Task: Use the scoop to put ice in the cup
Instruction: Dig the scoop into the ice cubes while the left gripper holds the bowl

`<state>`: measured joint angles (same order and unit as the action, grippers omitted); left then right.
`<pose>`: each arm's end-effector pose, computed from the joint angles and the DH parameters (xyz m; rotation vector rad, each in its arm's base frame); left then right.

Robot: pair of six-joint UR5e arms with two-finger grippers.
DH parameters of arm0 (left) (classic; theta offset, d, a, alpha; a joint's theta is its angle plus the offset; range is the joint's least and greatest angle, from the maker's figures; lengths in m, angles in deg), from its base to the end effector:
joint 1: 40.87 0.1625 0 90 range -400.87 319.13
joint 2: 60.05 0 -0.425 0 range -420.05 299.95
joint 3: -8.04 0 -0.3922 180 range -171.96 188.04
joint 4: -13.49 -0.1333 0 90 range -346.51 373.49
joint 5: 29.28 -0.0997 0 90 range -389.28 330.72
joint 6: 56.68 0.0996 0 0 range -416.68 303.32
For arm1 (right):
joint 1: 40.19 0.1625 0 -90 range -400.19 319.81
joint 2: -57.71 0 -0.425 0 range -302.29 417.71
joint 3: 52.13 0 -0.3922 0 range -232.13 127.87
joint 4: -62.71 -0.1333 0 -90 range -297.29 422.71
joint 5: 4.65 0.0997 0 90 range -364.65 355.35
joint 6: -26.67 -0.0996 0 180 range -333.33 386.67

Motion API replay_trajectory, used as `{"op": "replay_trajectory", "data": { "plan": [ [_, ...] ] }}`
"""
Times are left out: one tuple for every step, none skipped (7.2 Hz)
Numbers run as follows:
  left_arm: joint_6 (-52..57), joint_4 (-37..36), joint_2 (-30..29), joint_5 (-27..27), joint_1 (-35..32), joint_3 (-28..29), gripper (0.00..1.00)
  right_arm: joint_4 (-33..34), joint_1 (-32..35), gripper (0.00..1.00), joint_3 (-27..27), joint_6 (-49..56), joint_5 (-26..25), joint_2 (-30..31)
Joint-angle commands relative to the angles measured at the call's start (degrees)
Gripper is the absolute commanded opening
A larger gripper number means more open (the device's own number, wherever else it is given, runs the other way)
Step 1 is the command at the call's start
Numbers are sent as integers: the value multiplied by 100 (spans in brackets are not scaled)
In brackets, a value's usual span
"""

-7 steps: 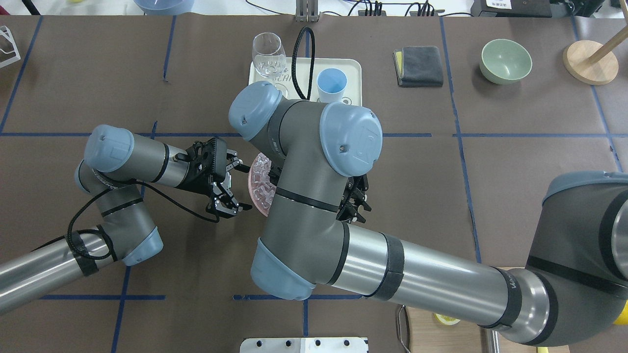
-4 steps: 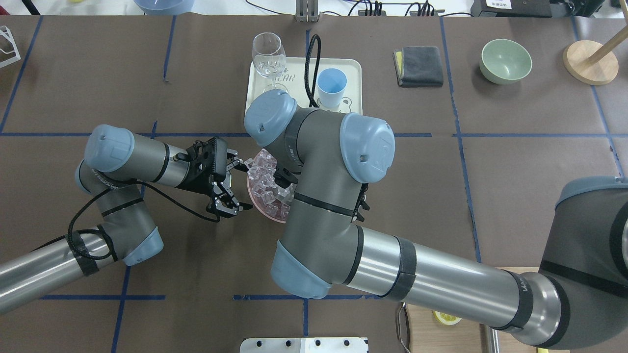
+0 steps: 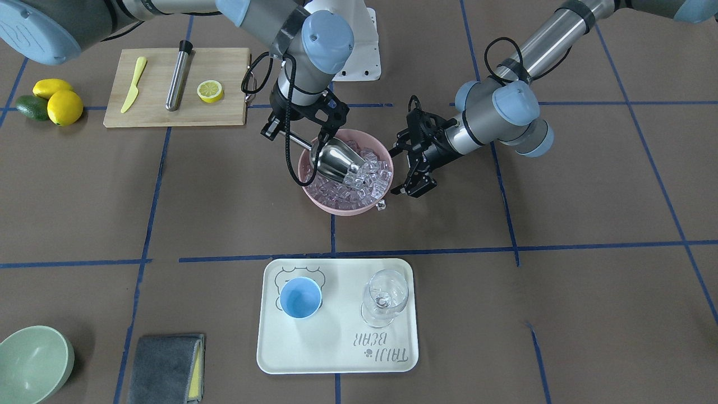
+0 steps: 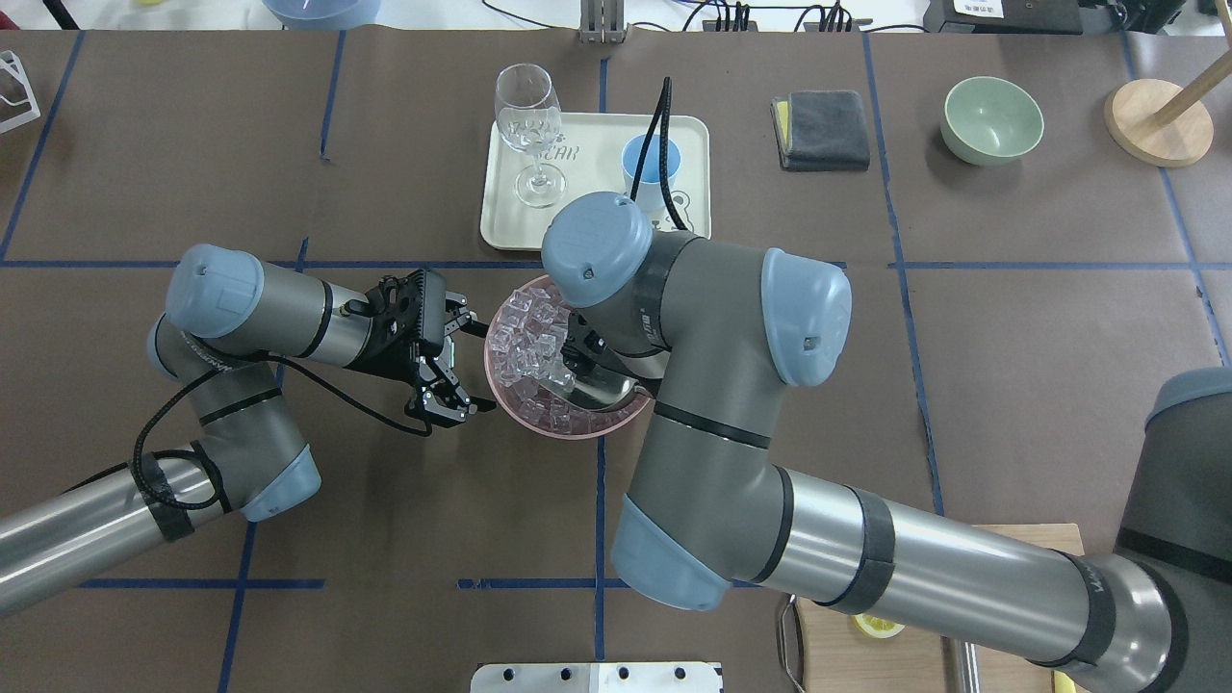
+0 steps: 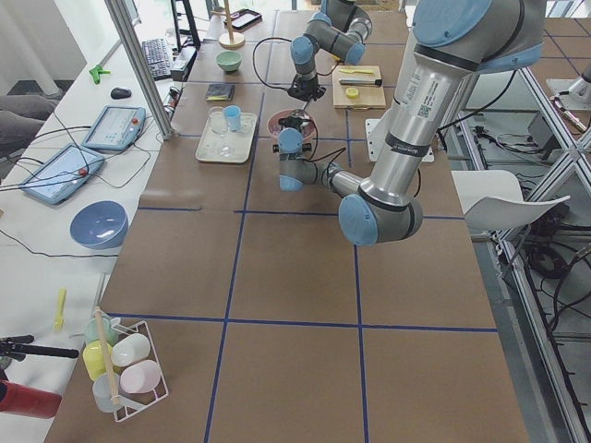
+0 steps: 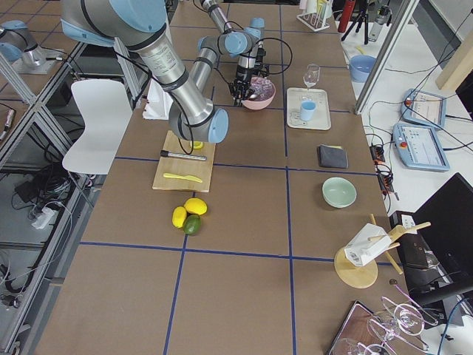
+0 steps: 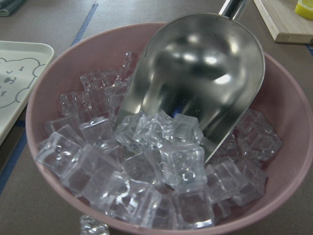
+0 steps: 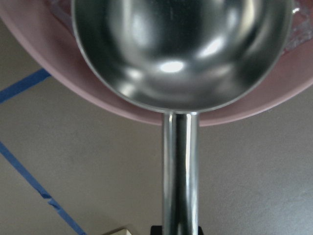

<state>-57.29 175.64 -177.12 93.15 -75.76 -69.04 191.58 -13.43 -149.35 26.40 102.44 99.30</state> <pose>0.4990 -0.4454 0.3510 1.1561 1.1599 1.1684 -0.5444 -0.3910 0.1833 0.0961 -0.4272 -1.1261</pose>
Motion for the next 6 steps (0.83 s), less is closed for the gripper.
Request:
{"op": "replay_trajectory", "data": {
  "plan": [
    [0, 0, 9, -9, 0, -1, 100, -798, -4, 0, -585, -341, 57, 664],
    [0, 0, 0, 0, 0, -1, 100, -819, -4, 0, -666, -577, 75, 684],
    [0, 0, 0, -9, 0, -1, 100, -837, -4, 0, -754, -623, 75, 701],
    [-9, 0, 0, 0, 0, -1, 100, -1046, 22, 0, -938, -788, 75, 841],
    [0, 0, 0, -9, 0, -1, 100, -1309, 14, 0, -1131, -1060, 180, 1008],
    [0, 0, 0, 0, 0, 8, 100, -1329, 57, 0, -1255, -1193, 329, 1001]
  ]
}}
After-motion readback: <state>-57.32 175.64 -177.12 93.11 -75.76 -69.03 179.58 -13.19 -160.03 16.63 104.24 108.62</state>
